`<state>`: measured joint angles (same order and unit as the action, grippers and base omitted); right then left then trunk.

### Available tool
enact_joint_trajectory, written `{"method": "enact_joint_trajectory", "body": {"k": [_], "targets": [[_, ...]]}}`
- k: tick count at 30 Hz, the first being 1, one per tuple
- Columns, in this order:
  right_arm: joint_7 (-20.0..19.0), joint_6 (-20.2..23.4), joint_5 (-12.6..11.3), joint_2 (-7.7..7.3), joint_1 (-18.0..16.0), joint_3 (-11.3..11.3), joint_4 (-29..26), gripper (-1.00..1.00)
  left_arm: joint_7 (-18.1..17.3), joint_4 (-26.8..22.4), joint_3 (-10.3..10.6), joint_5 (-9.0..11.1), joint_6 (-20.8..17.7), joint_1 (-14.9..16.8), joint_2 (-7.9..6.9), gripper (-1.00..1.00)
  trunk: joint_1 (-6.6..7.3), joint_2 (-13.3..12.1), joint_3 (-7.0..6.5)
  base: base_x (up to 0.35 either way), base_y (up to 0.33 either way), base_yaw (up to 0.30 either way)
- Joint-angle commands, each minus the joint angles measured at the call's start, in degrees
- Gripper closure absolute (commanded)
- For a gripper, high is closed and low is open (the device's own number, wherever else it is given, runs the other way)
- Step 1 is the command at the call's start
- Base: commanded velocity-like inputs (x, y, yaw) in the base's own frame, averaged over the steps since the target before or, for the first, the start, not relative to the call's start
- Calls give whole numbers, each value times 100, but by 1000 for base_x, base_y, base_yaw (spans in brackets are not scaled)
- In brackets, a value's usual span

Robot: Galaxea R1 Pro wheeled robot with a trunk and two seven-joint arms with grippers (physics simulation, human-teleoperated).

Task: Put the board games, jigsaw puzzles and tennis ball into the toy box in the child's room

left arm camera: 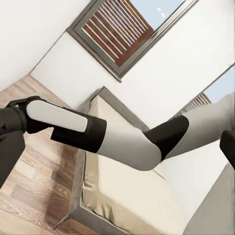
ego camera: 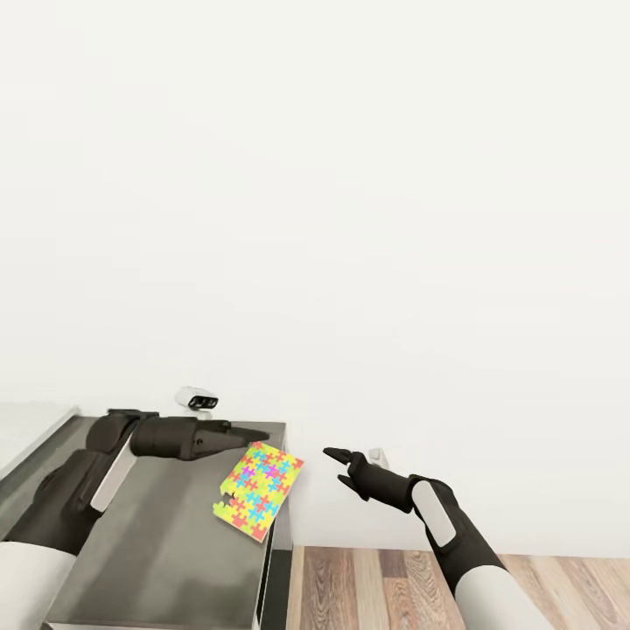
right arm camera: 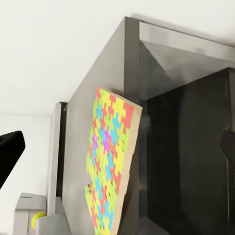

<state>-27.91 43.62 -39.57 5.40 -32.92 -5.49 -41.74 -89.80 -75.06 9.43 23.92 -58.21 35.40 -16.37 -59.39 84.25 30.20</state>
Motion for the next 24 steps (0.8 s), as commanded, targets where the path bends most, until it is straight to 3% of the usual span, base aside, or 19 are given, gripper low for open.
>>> {"method": "enact_joint_trajectory", "body": {"k": [1, 4, 8, 18, 24], "targets": [[-12, 41, 8, 12, -4, -31, -1, -100, 45, -11, 26, -20, -70, 3, 79, -100, 0, 4, 6, 0, 0, 0], [-12, 41, 14, 22, -4, -31, -1, -100, 263, -31, 64, -79, -93, -5, 269, -100, 0, 4, 6, 0, 0, 0], [-12, 41, 24, 28, -4, -31, -1, -100, 445, -51, 88, -123, -117, -13, 417, -100, 0, 4, 6, 0, 0, 0], [-28, 42, 28, 31, -4, -31, -1, -100, 535, -60, 90, -161, -128, -16, 471, -100, 0, 4, 6, 0, 4, 0], [-30, 42, 28, 32, -4, -31, -1, -100, 549, -61, 86, -161, -124, -20, 466, -100, 0, 4, 6, 0, 138, 0]]}}
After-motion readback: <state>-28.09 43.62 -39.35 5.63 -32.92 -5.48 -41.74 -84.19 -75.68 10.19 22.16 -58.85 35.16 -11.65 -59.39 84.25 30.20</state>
